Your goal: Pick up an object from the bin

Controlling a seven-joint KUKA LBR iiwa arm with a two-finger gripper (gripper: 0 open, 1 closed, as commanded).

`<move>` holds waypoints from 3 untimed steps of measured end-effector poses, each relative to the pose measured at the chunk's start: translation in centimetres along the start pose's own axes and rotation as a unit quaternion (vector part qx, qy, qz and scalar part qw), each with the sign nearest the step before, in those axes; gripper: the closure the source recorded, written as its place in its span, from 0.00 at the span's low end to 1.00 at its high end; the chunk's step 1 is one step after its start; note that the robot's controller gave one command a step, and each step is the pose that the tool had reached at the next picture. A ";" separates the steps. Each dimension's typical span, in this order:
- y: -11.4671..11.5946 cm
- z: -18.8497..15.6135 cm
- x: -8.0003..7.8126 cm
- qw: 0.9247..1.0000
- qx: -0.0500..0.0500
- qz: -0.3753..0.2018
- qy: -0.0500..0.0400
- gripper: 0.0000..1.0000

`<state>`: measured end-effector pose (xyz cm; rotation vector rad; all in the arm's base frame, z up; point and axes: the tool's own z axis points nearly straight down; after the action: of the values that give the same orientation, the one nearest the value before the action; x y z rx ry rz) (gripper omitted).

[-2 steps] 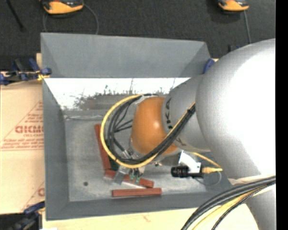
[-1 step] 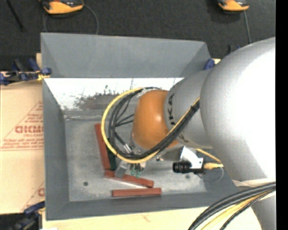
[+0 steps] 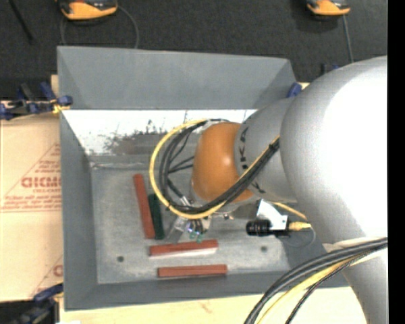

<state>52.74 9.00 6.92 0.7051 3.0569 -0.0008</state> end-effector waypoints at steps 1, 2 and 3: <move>0.1 -0.1 0.2 1.000 0.000 -0.001 0.000 0.00; -4.6 -4.8 -9.0 0.999 -0.001 0.039 -0.004 0.00; 8.1 -3.2 -5.6 1.000 -0.003 -0.005 0.001 0.00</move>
Offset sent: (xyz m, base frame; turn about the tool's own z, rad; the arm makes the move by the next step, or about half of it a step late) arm 0.0000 0.0000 0.0000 0.0000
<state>61.28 13.81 10.16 0.6892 3.0603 0.0081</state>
